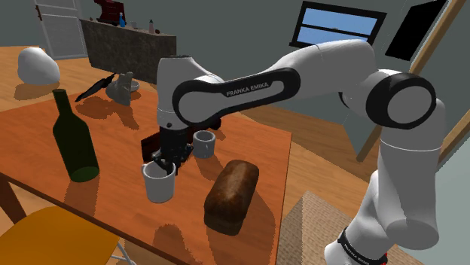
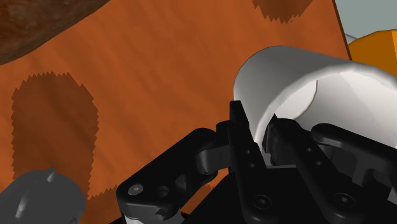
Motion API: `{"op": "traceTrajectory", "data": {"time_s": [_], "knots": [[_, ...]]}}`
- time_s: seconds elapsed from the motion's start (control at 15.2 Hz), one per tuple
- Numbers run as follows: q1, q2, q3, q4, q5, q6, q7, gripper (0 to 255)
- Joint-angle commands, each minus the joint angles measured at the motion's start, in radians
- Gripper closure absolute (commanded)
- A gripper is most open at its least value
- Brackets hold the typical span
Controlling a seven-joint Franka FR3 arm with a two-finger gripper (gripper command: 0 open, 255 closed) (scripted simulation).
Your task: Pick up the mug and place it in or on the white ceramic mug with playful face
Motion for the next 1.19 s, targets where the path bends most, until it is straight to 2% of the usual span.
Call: {"op": "traceTrajectory", "data": {"time_s": [0.0, 1.12], "knots": [[0.0, -0.006, 0.001, 0.018, 0.002, -0.024, 0.0, 255], [0.006, -0.027, 0.007, 0.219, 0.007, -0.244, 0.008, 255]]}}
